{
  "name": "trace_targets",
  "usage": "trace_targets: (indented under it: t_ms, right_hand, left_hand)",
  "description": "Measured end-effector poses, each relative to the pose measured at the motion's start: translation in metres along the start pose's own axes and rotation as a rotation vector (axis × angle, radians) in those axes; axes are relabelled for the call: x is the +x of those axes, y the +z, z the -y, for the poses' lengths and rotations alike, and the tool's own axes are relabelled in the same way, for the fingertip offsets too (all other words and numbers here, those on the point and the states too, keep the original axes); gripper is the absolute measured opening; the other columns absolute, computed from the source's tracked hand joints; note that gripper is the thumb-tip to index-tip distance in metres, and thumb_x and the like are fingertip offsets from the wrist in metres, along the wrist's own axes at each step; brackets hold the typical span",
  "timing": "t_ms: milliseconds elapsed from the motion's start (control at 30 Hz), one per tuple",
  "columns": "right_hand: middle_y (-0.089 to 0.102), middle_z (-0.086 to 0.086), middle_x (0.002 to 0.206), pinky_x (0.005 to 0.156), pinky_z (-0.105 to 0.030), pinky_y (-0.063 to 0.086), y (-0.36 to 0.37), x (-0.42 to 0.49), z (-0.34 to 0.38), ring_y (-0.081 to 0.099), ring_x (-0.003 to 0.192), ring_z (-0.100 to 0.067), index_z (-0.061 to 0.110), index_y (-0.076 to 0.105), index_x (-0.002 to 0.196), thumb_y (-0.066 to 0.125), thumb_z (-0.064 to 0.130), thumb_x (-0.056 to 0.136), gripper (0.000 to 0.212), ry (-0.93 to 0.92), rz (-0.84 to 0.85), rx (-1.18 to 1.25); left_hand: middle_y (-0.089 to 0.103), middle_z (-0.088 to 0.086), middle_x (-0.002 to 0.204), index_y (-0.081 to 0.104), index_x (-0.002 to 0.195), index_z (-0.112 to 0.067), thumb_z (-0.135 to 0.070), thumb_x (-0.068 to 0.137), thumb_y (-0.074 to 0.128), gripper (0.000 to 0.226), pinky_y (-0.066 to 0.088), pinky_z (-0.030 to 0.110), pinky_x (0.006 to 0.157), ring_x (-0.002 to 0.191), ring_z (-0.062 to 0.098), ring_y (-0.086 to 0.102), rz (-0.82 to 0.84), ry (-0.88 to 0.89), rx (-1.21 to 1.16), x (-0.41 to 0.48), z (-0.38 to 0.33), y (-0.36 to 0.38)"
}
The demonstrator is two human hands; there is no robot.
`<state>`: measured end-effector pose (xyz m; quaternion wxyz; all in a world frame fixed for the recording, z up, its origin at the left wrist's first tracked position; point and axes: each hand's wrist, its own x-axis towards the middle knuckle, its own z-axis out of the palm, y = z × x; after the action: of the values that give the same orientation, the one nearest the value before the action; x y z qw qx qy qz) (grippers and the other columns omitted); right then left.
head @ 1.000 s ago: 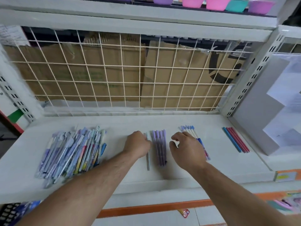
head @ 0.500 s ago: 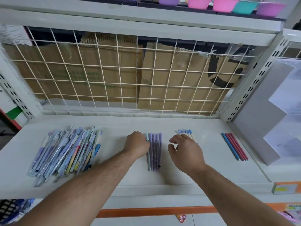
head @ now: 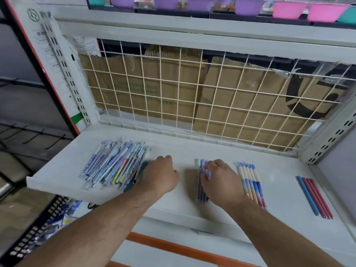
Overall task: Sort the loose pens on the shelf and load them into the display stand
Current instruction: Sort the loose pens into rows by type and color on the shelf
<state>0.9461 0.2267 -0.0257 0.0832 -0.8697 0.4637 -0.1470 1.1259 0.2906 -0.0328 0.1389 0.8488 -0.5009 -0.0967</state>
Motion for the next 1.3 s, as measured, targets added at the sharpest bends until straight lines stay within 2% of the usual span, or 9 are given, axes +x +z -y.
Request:
trace_targets:
  t_ms: [200, 300, 433, 633, 733, 867, 1000, 1167, 1300]
  right_hand:
    - [0.062, 0.004, 0.119, 0.079, -0.033, 0.055, 0.007, 0.002, 0.024, 0.063, 0.108, -0.023, 0.023, 0.066, 0.118, 0.055, 0.028, 0.095, 0.027, -0.001, 0.028, 0.071]
    - [0.061, 0.003, 0.123, 0.089, -0.035, 0.054, 0.010, 0.001, 0.033, 0.062, 0.113, -0.025, 0.022, 0.065, 0.121, 0.057, 0.028, 0.096, 0.028, 0.001, 0.047, 0.079]
    - [0.063, -0.003, 0.125, 0.107, -0.048, 0.046, 0.015, 0.001, 0.042, 0.057, 0.124, -0.036, 0.016, 0.067, 0.123, 0.059, 0.023, 0.095, 0.030, 0.035, 0.058, 0.096]
    - [0.061, -0.005, 0.129, 0.114, -0.053, 0.036, 0.022, 0.003, 0.051, 0.044, 0.138, -0.041, 0.017, 0.065, 0.126, 0.056, 0.025, 0.097, 0.032, 0.075, 0.073, 0.067]
    - [0.063, -0.005, 0.125, 0.117, -0.054, 0.031, 0.028, 0.006, 0.053, 0.050, 0.131, -0.044, 0.017, 0.067, 0.122, 0.058, 0.024, 0.095, 0.029, 0.088, 0.053, 0.072]
    - [0.065, -0.002, 0.117, 0.120, -0.059, 0.020, 0.042, 0.009, 0.052, 0.063, 0.109, -0.040, 0.019, 0.069, 0.115, 0.061, 0.025, 0.092, 0.026, 0.101, 0.034, 0.096]
    - [0.064, 0.000, 0.121, 0.123, -0.057, 0.014, 0.045, 0.009, 0.058, 0.058, 0.121, -0.039, 0.022, 0.069, 0.117, 0.059, 0.028, 0.093, 0.027, 0.095, 0.038, 0.074]
    - [0.065, 0.005, 0.115, 0.119, -0.033, 0.011, 0.040, 0.009, 0.067, 0.064, 0.103, -0.025, 0.022, 0.070, 0.116, 0.059, 0.028, 0.093, 0.025, 0.085, -0.024, 0.073]
    - [0.065, 0.006, 0.119, 0.123, -0.038, 0.007, 0.039, 0.007, 0.070, 0.057, 0.123, -0.027, 0.025, 0.067, 0.120, 0.056, 0.030, 0.096, 0.028, 0.112, 0.024, 0.054]
  left_hand:
    - [0.058, 0.010, 0.118, 0.054, 0.116, -0.010, -0.033, 0.092, 0.054, 0.033, 0.048, 0.036, 0.080, 0.108, 0.027, 0.059, -0.094, -0.095, 0.254, -0.004, 0.044, -0.023]
    - [0.061, 0.007, 0.113, 0.055, 0.112, -0.011, -0.021, 0.092, 0.056, 0.022, 0.044, 0.032, 0.069, 0.102, 0.024, 0.063, -0.058, -0.098, 0.282, -0.003, 0.061, -0.032]
    - [0.065, 0.003, 0.100, 0.050, 0.092, -0.017, -0.010, 0.089, 0.056, 0.009, 0.041, 0.029, 0.062, 0.093, 0.023, 0.065, 0.017, -0.090, 0.303, -0.002, 0.069, -0.038]
    - [0.066, 0.003, 0.103, 0.059, 0.098, -0.017, -0.019, 0.088, 0.061, 0.010, 0.041, 0.029, 0.063, 0.094, 0.022, 0.065, 0.041, -0.051, 0.318, 0.003, 0.067, -0.031]
    - [0.065, 0.001, 0.097, 0.060, 0.097, -0.016, -0.016, 0.087, 0.060, 0.010, 0.042, 0.028, 0.063, 0.091, 0.022, 0.066, 0.075, -0.046, 0.313, 0.007, 0.066, -0.030]
    - [0.054, -0.003, 0.076, 0.053, 0.085, -0.016, -0.012, 0.084, 0.056, 0.005, 0.040, 0.026, 0.058, 0.072, 0.019, 0.056, 0.132, -0.045, 0.267, 0.009, 0.068, -0.031]
    - [0.053, -0.003, 0.075, 0.057, 0.093, -0.015, -0.017, 0.085, 0.059, 0.008, 0.039, 0.027, 0.057, 0.070, 0.019, 0.054, 0.150, -0.021, 0.261, 0.010, 0.067, -0.032]
    - [0.051, -0.002, 0.079, 0.058, 0.099, -0.015, -0.010, 0.088, 0.055, 0.012, 0.045, 0.028, 0.065, 0.076, 0.020, 0.055, 0.231, 0.022, 0.297, 0.012, 0.061, -0.029]
    - [0.062, 0.003, 0.092, 0.063, 0.110, -0.010, -0.005, 0.086, 0.053, 0.027, 0.049, 0.029, 0.069, 0.089, 0.023, 0.065, 0.290, 0.037, 0.341, 0.014, 0.062, -0.024]
